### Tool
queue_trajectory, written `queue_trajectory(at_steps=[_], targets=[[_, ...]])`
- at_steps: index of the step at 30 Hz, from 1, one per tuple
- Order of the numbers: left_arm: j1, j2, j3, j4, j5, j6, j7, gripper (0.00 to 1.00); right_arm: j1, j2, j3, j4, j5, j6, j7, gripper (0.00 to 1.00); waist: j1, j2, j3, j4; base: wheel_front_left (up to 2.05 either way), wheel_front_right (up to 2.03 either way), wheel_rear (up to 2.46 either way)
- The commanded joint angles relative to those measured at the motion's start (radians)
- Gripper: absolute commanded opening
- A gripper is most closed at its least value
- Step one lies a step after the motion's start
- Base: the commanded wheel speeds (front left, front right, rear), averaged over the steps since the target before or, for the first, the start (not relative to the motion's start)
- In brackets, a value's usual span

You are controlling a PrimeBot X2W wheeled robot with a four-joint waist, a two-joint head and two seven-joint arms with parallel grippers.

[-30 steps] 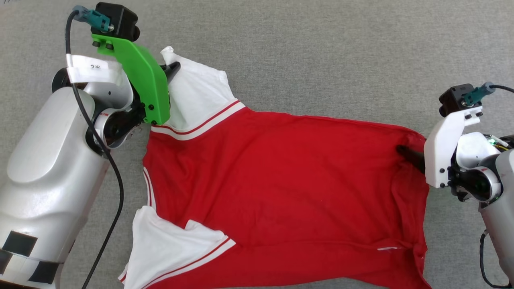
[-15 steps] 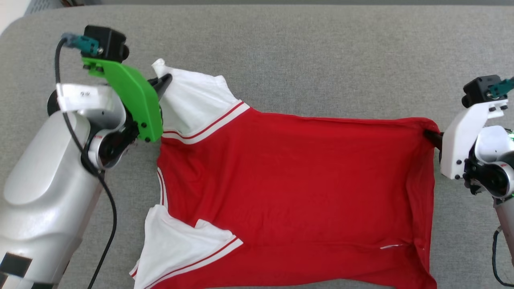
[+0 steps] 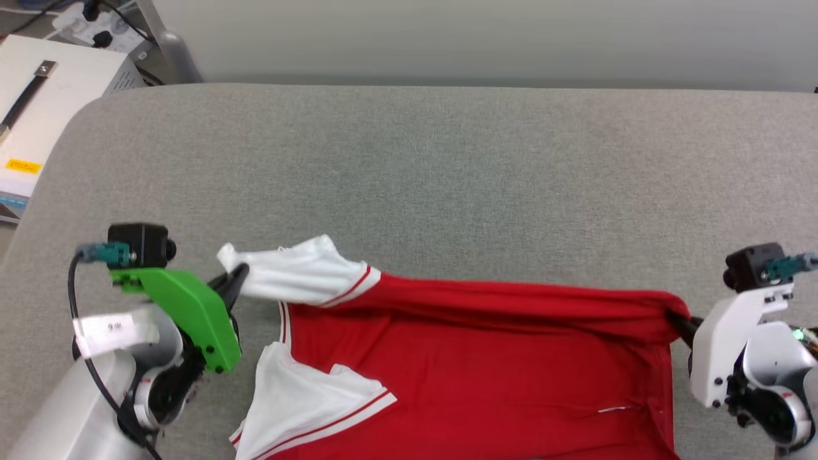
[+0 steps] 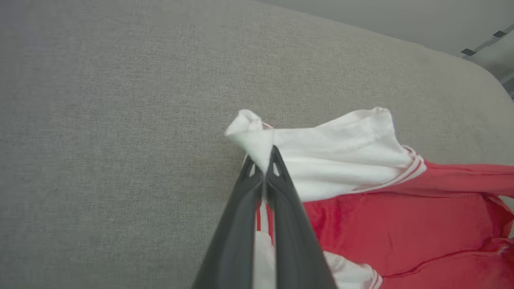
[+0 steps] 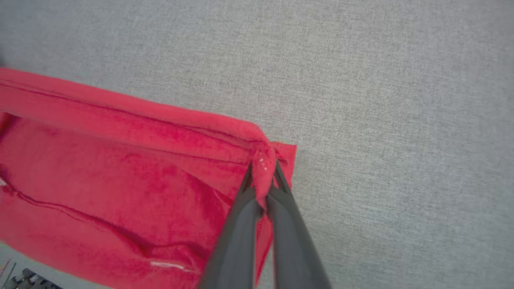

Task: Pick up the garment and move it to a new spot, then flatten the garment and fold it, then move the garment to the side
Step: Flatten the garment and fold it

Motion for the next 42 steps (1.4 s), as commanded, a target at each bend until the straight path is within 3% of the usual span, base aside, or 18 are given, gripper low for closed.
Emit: queue_trajectory(at_steps=[1,11,15,20,21,22,23,24,33,42], targets=[[0.060,0.009,0.013,-0.018,-0.015,0.021,-0.012,0.00,0.042,0.013,-0.005,-0.021,-0.009,-0.001,-0.017,0.00,0.0001,0.0000,-0.043,0.019,0.00,0.00,0.00],[0.355,-0.015,0.022,-0.093,-0.078,0.099,-0.057,0.00,0.239,0.084,-0.032,-0.042,-0.042,-0.001,-0.119,0.00,0.0001,0.0000,-0.077,0.021,0.00,0.00,0.00],[0.400,-0.051,-0.009,-0.070,-0.095,0.092,-0.058,0.00,0.284,0.116,-0.046,-0.005,-0.051,-0.001,-0.152,0.00,0.0001,0.0000,-0.080,0.019,0.00,0.00,0.00],[0.374,-0.114,-0.044,0.026,-0.103,0.041,-0.081,0.00,0.306,0.160,-0.052,0.058,-0.051,-0.001,-0.198,0.00,0.0001,0.0000,-0.073,0.012,0.00,0.00,0.00],[0.364,-0.126,-0.054,0.052,-0.102,0.031,-0.080,0.00,0.309,0.168,-0.049,0.068,-0.048,-0.001,-0.205,0.05,0.0001,0.0000,-0.071,0.008,0.00,0.00,0.00],[0.356,-0.137,-0.059,0.071,-0.105,0.023,-0.081,0.35,0.311,0.174,-0.049,0.074,-0.046,-0.001,-0.211,0.27,0.0001,0.0000,-0.070,0.006,0.00,0.00,0.00],[0.345,-0.149,-0.063,0.091,-0.108,0.011,-0.086,0.76,0.312,0.180,-0.052,0.077,-0.044,-0.001,-0.225,0.83,0.0001,0.0000,-0.069,0.003,0.00,0.00,0.00],[0.336,-0.155,-0.064,0.105,-0.105,0.004,-0.094,1.00,0.312,0.187,-0.057,0.077,-0.040,-0.001,-0.242,1.00,0.0001,0.0000,-0.068,0.001,0.00,0.00,0.00],[0.272,-0.173,-0.010,0.125,-0.025,-0.017,-0.310,1.00,0.334,0.222,-0.109,-0.004,-0.027,-0.001,-0.352,1.00,0.0001,0.0000,-0.090,-0.013,0.00,0.00,0.00],[0.238,-0.166,0.030,0.079,0.091,-0.002,-0.531,1.00,0.363,0.196,-0.227,-0.098,-0.036,-0.001,-0.225,1.00,0.0001,0.0000,-0.110,-0.018,0.00,0.00,0.00]])
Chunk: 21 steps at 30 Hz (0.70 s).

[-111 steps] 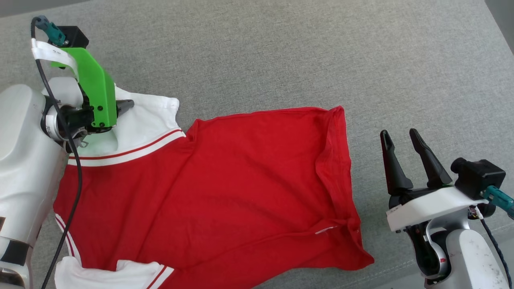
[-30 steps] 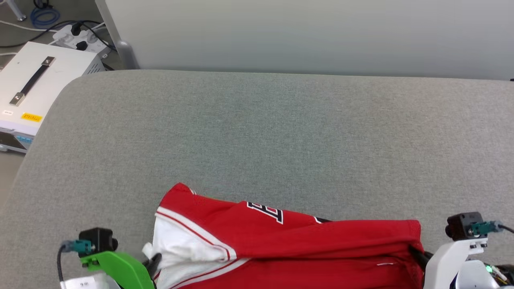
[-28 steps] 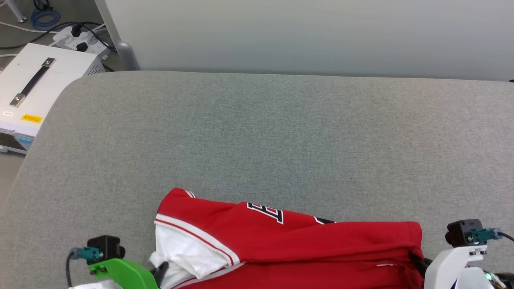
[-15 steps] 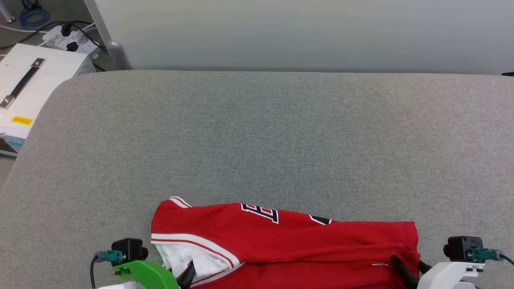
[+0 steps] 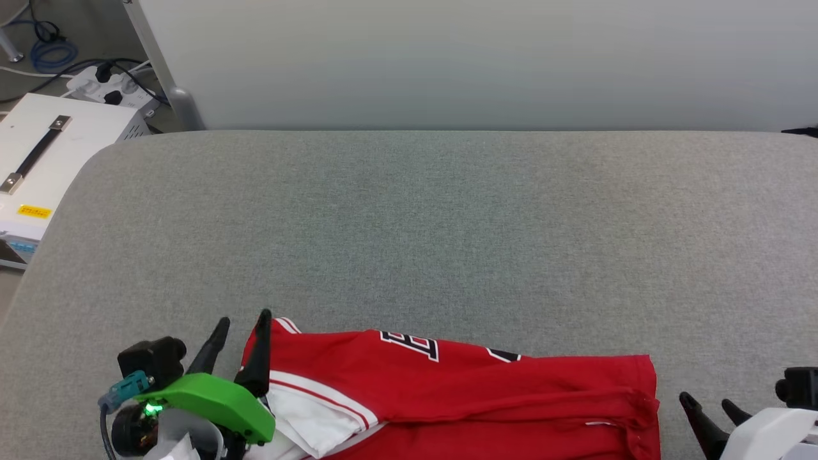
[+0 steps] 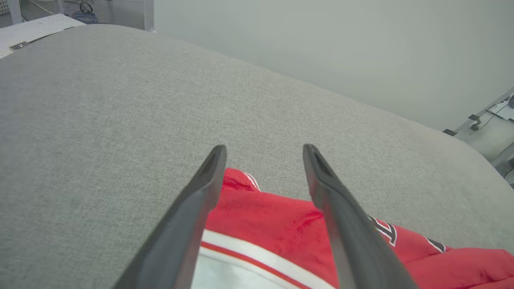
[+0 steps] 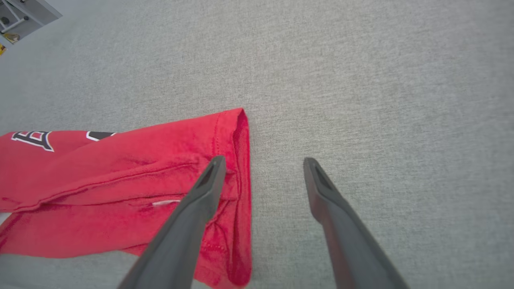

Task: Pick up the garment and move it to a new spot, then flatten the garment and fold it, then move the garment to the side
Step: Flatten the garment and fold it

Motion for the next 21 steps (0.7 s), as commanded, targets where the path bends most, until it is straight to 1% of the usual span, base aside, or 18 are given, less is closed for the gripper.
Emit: queue_trajectory(at_steps=[1,3,6,9,16,21], targets=[[-0.024,0.010,0.004,-0.013,0.038,0.011,-0.034,1.00,0.017,-0.009,-0.017,-0.011,-0.005,-0.001,0.032,1.00,0.0001,-0.0001,-0.001,0.001,0.00,0.00,0.00],[-0.028,0.005,0.014,-0.031,0.072,0.016,-0.067,1.00,0.022,-0.016,-0.035,-0.025,-0.010,-0.001,0.082,1.00,0.0001,-0.0001,-0.001,0.003,0.00,0.00,0.00],[-0.026,0.000,0.023,-0.064,0.147,0.032,-0.090,1.00,0.026,-0.022,-0.046,-0.042,-0.017,-0.001,0.141,1.00,0.0001,-0.0001,0.003,0.011,0.00,0.00,0.00],[-0.012,-0.018,0.033,-0.101,0.198,0.047,-0.095,1.00,0.023,-0.024,-0.035,-0.049,-0.015,-0.001,0.173,1.00,0.0001,-0.0001,0.013,0.022,0.00,0.00,0.00],[0.010,-0.045,0.045,-0.180,0.274,0.054,-0.096,1.00,-0.018,-0.012,0.016,0.001,0.033,-0.001,0.190,1.00,0.0001,-0.0001,0.059,0.066,0.00,0.00,0.00],[0.009,-0.063,0.043,-0.202,0.299,0.050,-0.096,1.00,-0.039,-0.011,0.056,0.049,0.058,-0.001,0.185,1.00,0.0001,-0.0001,0.088,0.088,0.00,0.00,0.00]])
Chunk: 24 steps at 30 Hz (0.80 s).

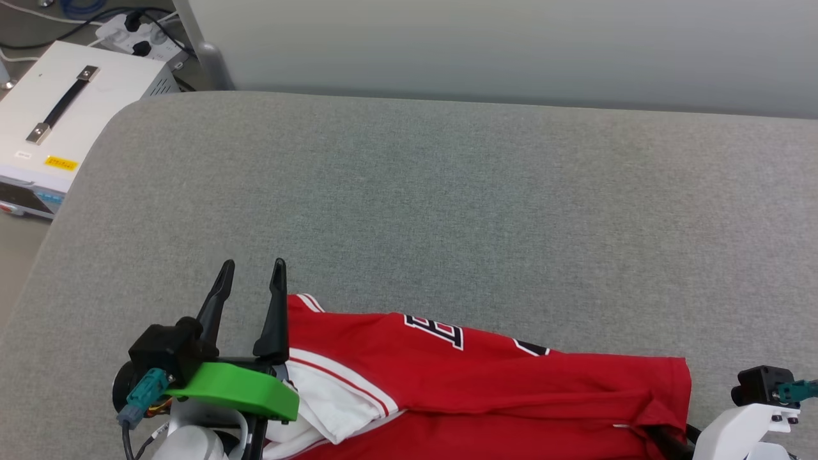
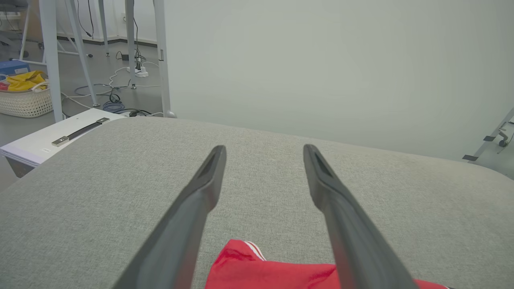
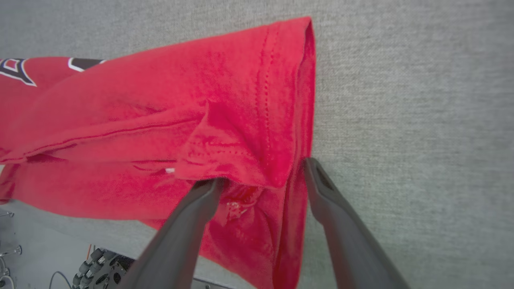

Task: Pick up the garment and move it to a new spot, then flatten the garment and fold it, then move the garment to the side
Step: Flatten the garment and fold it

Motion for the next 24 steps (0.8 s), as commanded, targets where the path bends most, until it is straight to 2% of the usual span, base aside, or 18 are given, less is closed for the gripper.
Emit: queue_trajectory(at_steps=[1,6,7,8,9,10,16,24], targets=[[0.007,-0.011,0.004,-0.003,0.007,0.000,-0.006,1.00,-0.017,0.000,0.004,0.020,0.012,-0.001,-0.008,1.00,0.0000,-0.0001,0.024,0.019,0.00,0.00,0.00],[0.004,-0.024,0.011,0.003,0.022,-0.011,-0.006,1.00,-0.016,0.013,0.026,0.092,0.038,-0.001,0.008,1.00,0.0000,-0.0001,0.037,0.025,0.00,0.00,0.00],[0.005,-0.027,0.013,0.006,0.025,-0.013,-0.006,1.00,-0.014,0.014,0.036,0.102,0.040,-0.001,0.009,0.90,0.0000,-0.0001,0.039,0.023,0.00,0.00,0.00],[0.005,-0.028,0.014,0.009,0.027,-0.015,-0.006,1.00,-0.012,0.016,0.045,0.110,0.044,-0.001,0.011,0.49,0.0000,-0.0001,0.039,0.021,0.00,0.00,0.00],[0.006,-0.029,0.015,0.012,0.031,-0.017,-0.006,1.00,-0.012,0.019,0.057,0.117,0.048,-0.001,0.013,0.21,0.0000,-0.0001,0.038,0.018,0.00,0.00,0.00],[0.005,-0.029,0.016,0.013,0.037,-0.019,-0.006,1.00,-0.012,0.020,0.064,0.120,0.050,-0.001,0.012,0.00,0.0000,-0.0001,0.038,0.015,0.00,0.00,0.00],[0.009,-0.034,0.026,0.019,0.068,-0.028,-0.006,1.00,-0.034,0.010,0.081,0.131,0.062,-0.001,-0.008,0.00,0.0000,-0.0001,0.009,-0.001,0.00,0.00,0.00],[0.038,-0.032,0.038,0.033,0.071,-0.034,-0.006,1.00,-0.055,-0.024,0.038,0.106,0.058,-0.001,-0.060,0.00,0.0000,-0.0001,-0.050,-0.021,0.00,0.00,0.00]])
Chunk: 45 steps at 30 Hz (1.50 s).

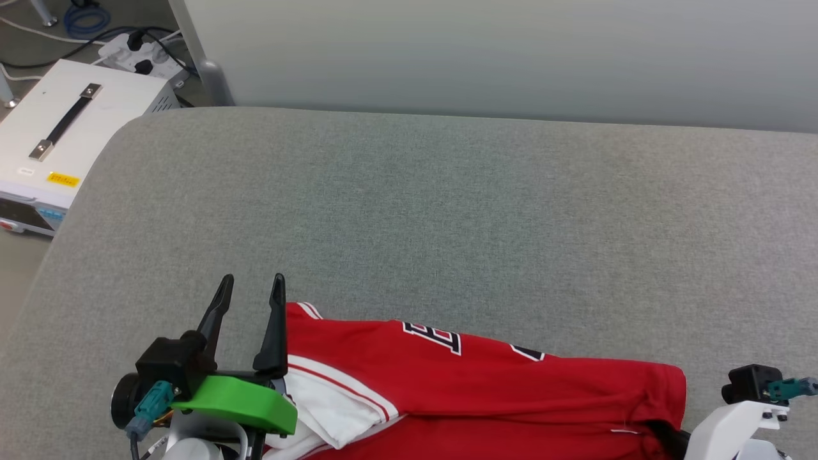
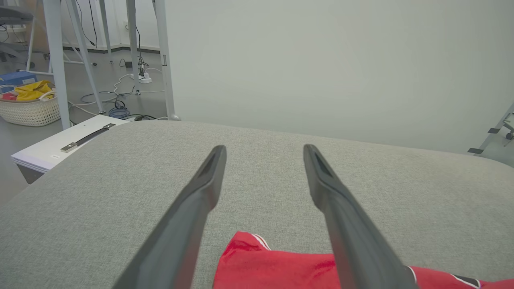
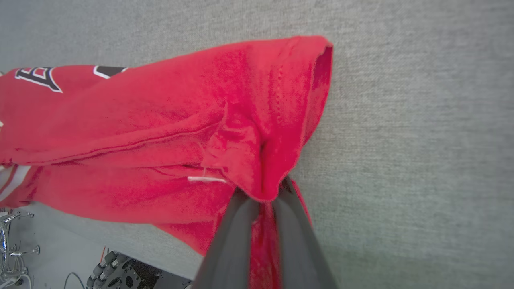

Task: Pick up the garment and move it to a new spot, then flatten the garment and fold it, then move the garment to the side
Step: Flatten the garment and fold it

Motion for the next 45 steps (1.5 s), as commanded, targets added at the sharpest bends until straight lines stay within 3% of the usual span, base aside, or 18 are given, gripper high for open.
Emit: queue_trajectory(at_steps=[1,13,19,26,32,39,45], targets=[[0.008,-0.003,0.003,0.002,0.005,-0.005,-0.006,1.00,-0.014,-0.015,-0.018,0.002,-0.005,-0.001,-0.003,0.00,0.0000,-0.0001,-0.019,-0.013,0.00,0.00,0.00],[0.020,-0.008,0.008,-0.013,0.033,0.004,-0.006,1.00,-0.006,-0.061,-0.283,-0.004,-0.052,-0.001,0.055,0.00,0.0000,-0.0001,-0.029,-0.046,0.00,0.00,0.00],[0.014,-0.011,0.008,-0.010,0.037,0.005,-0.006,1.00,-0.006,-0.055,-0.309,-0.057,0.012,-0.001,0.121,0.00,0.0000,-0.0001,-0.021,-0.055,0.00,0.00,0.00],[0.012,-0.012,0.006,-0.001,0.032,0.005,-0.006,1.00,-0.008,0.034,-0.203,-0.165,0.321,-0.001,0.265,0.00,0.0000,-0.0001,-0.019,-0.058,0.00,0.00,0.00],[-0.001,-0.012,-0.002,0.001,0.033,0.001,-0.005,1.00,-0.017,0.091,-0.131,-0.183,0.499,-0.001,0.332,0.00,0.0000,-0.0001,-0.014,-0.042,0.00,0.00,0.00],[-0.029,-0.012,-0.013,-0.003,0.034,-0.006,0.001,1.00,-0.068,0.125,-0.010,-0.138,0.613,-0.001,0.300,0.00,0.0000,-0.0001,0.012,0.001,0.00,0.00,0.00],[-0.057,-0.024,-0.023,0.000,0.040,-0.011,-0.001,1.00,-0.130,0.133,0.138,-0.070,0.665,-0.001,0.208,0.00,0.0000,-0.0001,0.048,0.051,0.00,0.00,0.00]])
